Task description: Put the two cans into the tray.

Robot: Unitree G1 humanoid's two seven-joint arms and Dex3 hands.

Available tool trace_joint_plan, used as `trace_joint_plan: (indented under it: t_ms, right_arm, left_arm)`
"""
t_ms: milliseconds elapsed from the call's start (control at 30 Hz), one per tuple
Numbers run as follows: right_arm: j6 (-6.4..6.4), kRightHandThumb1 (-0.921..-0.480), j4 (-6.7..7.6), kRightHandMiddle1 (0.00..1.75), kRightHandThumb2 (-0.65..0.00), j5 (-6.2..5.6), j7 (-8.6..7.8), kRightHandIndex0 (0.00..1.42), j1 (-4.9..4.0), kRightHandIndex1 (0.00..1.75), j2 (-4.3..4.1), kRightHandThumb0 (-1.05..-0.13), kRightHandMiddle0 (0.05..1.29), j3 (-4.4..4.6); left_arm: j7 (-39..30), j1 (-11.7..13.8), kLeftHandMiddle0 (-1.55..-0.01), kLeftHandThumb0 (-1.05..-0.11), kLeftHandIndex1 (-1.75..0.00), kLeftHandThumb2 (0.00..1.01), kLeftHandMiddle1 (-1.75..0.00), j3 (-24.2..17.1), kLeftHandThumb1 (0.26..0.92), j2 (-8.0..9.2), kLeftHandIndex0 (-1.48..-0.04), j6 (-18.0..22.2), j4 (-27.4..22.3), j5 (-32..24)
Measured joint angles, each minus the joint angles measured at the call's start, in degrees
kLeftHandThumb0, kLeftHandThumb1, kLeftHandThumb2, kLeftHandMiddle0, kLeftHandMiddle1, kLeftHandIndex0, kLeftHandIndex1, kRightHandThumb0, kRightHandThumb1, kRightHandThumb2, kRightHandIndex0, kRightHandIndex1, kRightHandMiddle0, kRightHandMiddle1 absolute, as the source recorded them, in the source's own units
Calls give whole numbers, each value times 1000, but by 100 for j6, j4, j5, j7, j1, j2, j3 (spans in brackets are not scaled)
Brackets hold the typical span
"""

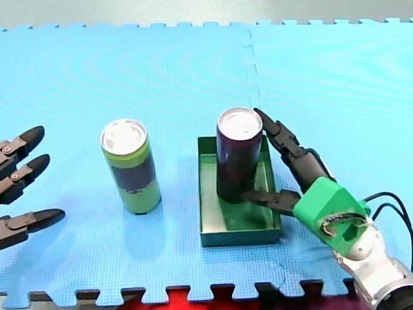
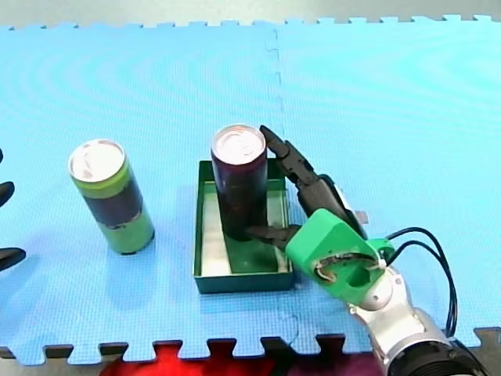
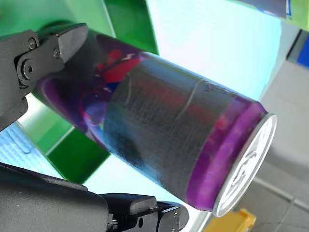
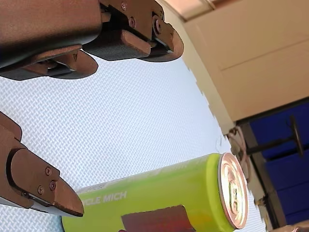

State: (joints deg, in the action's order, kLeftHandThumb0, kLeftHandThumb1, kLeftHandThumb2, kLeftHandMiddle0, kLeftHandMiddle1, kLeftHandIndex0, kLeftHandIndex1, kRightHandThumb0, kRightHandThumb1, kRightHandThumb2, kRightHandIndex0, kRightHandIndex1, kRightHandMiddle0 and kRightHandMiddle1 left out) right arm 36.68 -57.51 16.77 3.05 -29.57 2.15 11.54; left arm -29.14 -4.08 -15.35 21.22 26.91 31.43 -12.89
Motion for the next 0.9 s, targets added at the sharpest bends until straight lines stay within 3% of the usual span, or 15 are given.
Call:
trace_joint_plan:
  t_ms: [133, 333, 600, 667, 767, 867, 900]
  right_arm:
    - [-19, -740, -8, 1, -11, -67, -91, 114, 21, 0, -58, -1048, 137, -24]
    - [-126, -746, 30, 0, -11, -428, -412, 104, 110, 0, -235, -1048, 137, -250]
    - [-154, -748, 163, 0, -8, -589, -619, 86, 164, 0, -258, -1048, 132, -351]
    - [-186, -749, 165, 0, -7, -733, -738, 86, 165, 0, -262, -1048, 129, -436]
    - [-214, -740, 145, 0, -3, -1163, -1146, 88, 167, 1, -279, -1048, 124, -667]
    - [-181, -688, 86, 0, 0, -1595, -1621, 92, 159, 3, -413, -1042, 121, -966]
    - [-162, -683, 80, 0, 0, -1646, -1683, 93, 154, 4, -457, -1038, 120, -1019]
  left_arm:
    - [4, 15, -411, -1048, -1, 1, -5, 3, 724, 0, -344, -2, -13, 2]
    - [-6, 38, -410, -1048, -1, 1, -4, 3, 726, 7, -344, -1, -7, 3]
    - [-9, 21, -410, -1048, -1, 2, -3, 7, 729, 14, -345, 1, 37, 21]
    - [-6, 10, -409, -1048, 0, 3, -2, 12, 730, 14, -344, 2, 47, 26]
    - [-7, 7, -408, -1048, 0, 4, -2, 16, 733, 14, -343, 13, 53, 30]
    - [-8, 8, -408, -1048, 0, 4, -2, 15, 735, 16, -342, 40, 79, 30]
    - [-8, 8, -408, -1048, 0, 4, -2, 14, 736, 18, -342, 44, 88, 31]
